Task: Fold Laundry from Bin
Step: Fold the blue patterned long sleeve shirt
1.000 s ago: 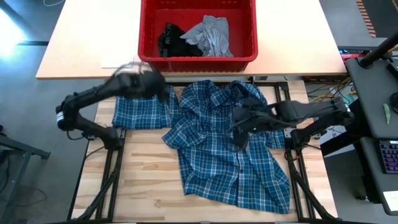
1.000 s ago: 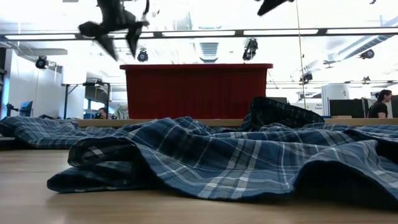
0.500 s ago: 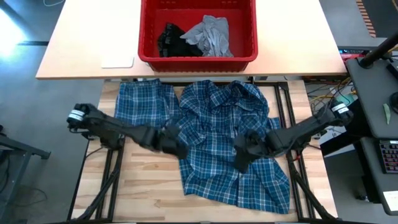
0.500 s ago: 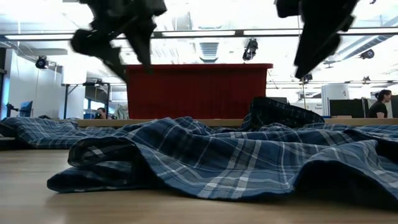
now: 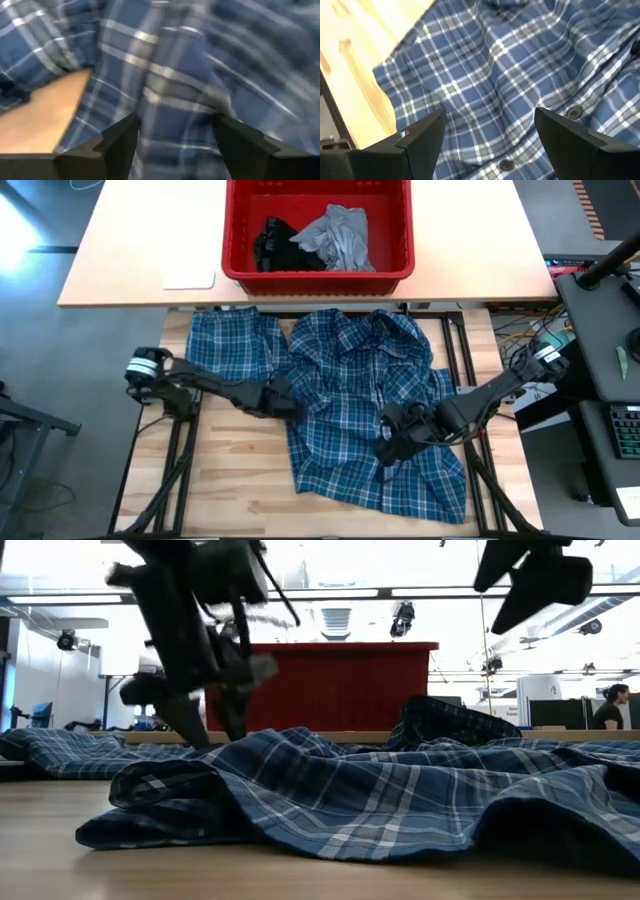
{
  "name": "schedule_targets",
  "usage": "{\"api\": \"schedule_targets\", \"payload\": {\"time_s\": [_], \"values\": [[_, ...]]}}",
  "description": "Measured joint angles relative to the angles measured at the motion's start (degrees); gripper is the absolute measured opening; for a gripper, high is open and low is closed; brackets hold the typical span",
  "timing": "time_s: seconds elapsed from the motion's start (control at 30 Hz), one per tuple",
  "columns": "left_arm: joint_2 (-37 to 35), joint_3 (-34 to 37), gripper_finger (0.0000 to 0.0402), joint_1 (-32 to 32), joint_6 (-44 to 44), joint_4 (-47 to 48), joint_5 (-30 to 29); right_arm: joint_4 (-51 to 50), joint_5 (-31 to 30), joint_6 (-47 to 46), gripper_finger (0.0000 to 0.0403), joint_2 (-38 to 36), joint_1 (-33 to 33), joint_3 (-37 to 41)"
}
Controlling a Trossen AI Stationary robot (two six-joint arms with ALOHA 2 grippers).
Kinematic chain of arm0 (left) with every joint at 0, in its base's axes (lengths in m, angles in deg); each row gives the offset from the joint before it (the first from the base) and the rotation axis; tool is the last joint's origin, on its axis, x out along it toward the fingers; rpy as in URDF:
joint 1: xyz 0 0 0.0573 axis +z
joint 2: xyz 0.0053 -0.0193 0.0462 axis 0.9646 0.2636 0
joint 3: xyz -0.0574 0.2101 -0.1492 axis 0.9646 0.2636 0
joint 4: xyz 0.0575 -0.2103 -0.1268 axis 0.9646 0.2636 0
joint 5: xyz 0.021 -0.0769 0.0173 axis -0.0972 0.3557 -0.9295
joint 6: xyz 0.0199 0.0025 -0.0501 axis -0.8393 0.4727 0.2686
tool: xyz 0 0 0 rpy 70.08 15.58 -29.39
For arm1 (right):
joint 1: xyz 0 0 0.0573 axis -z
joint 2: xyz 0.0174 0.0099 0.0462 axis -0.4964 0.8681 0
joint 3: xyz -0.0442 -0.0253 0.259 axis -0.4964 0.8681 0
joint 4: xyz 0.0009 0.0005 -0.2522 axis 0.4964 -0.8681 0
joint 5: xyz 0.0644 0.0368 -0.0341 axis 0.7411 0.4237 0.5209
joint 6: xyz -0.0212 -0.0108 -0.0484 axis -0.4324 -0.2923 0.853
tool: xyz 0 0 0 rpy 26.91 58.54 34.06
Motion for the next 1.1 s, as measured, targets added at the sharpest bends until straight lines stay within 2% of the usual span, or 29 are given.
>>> {"api": "schedule_targets", "payload": {"time_s": [0.07,0.13,0.27,0.3,0.47,0.67,0.77,0.93,1.1], "values": [[1.77,0.0,0.0223,2.34,-0.85,-0.88,0.53,0.09,-1.12,0.11,0.0297,0.0,0.04,-0.65],[2.99,-0.59,0.0185,4.28,-3.4,-1.91,1.91,0.03,-2.3,0.48,0.0297,0.0,0.04,-1.14],[4.28,-2.26,0.0041,6.29,-7.84,-0.61,4.34,-0.04,-3.36,2.63,0.0297,0.0,0.04,-1.36],[3.84,-2.87,0.0021,6.42,-7.96,0.46,4.55,-0.06,-3.36,2.95,0.0297,0.0,0.04,-1.36],[-3.68,-10.9,0.0004,5.11,-10.56,12.57,3.82,-0.61,-4.71,5.04,0.0297,0.0,0.04,-0.93],[-13.84,-26.39,0.0001,2.18,-6.03,42.3,-9.37,-0.41,-4.82,5.73,0.0297,0.0,0.07,0.41],[-17.48,-31.74,0.0,2.77,2.96,57.01,-18.16,-0.36,-4.75,3.99,0.0297,0.0,0.04,1.84],[-27.5,-28.0,0.0,8.82,3.99,48.44,-28.85,-0.33,-4.32,-2.32,0.0297,0.0,0.03,4.77],[-30.66,-21.13,0.0,15.57,5.31,48.64,-36.18,-0.54,-3.52,-4.7,0.0297,0.0,-1.77,5.84]]}}
